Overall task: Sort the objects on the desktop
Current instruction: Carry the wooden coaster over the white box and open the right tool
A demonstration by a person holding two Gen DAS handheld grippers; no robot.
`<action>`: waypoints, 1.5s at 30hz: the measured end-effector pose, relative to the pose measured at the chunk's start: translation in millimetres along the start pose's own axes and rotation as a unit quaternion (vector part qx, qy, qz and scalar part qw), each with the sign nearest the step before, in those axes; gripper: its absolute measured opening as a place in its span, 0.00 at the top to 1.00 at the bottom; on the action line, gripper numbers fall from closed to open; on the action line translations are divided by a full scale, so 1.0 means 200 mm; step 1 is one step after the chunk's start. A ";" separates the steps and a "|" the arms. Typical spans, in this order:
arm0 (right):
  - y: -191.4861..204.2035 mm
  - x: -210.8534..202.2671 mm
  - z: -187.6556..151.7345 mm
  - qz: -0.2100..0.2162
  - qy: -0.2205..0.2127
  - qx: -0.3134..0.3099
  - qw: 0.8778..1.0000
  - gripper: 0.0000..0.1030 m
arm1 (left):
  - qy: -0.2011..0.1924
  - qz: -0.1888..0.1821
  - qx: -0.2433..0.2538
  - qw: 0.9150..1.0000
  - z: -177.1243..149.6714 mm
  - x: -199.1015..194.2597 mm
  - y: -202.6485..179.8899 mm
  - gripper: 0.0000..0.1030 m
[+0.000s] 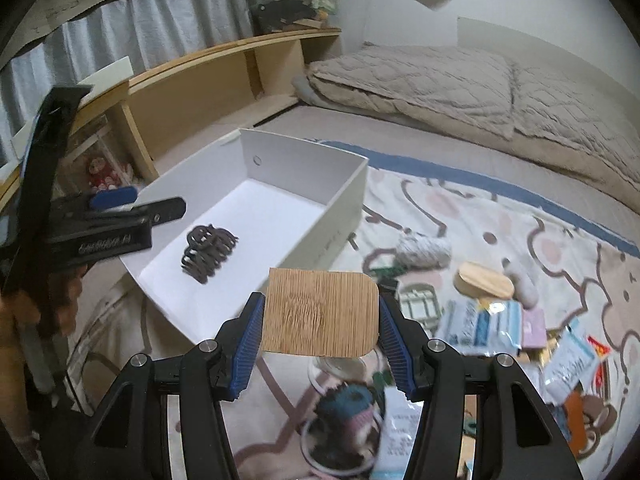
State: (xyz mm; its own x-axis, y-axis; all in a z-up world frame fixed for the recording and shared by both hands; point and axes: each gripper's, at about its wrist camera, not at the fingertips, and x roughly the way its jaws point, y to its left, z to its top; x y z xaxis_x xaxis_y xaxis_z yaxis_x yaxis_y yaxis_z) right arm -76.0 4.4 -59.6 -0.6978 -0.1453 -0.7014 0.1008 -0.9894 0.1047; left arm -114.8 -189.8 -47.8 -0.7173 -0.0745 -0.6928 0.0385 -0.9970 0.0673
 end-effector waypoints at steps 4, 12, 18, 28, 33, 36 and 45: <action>0.03 0.04 0.05 0.003 -0.004 -0.004 1.000 0.45 | -0.021 0.001 -0.030 0.999 -0.03 -0.08 0.04 0.14; 0.14 0.17 0.19 0.016 -0.001 -0.033 0.999 0.45 | -0.062 0.048 -0.078 0.994 -0.10 -0.15 0.13 0.01; 0.25 0.33 0.28 0.040 0.020 -0.058 0.997 0.45 | -0.089 0.106 -0.094 0.986 -0.14 -0.15 0.19 0.01; 0.45 0.66 0.31 0.059 0.107 -0.112 0.986 0.45 | -0.128 0.147 -0.148 0.970 -0.20 -0.14 0.38 0.01; 0.52 0.77 0.29 0.052 0.152 -0.158 0.974 0.45 | -0.179 0.168 -0.184 0.952 -0.22 -0.23 0.46 0.01; 0.57 0.83 0.26 0.055 0.187 -0.190 0.962 0.45 | -0.192 0.166 -0.193 0.948 -0.23 -0.26 0.48 0.01; 0.67 0.94 0.21 0.055 0.255 -0.298 0.918 0.45 | -0.180 0.140 -0.207 0.951 -0.23 -0.23 0.52 0.01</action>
State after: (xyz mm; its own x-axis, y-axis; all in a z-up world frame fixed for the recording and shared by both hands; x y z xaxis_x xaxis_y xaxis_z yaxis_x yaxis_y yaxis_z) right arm -223.2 -154.4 -148.5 -0.2517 -0.0761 -0.9648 0.6272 -0.7721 -0.1027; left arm -45.6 -291.6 -41.5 -0.8281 -0.3998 -0.3930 0.4796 -0.8682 -0.1274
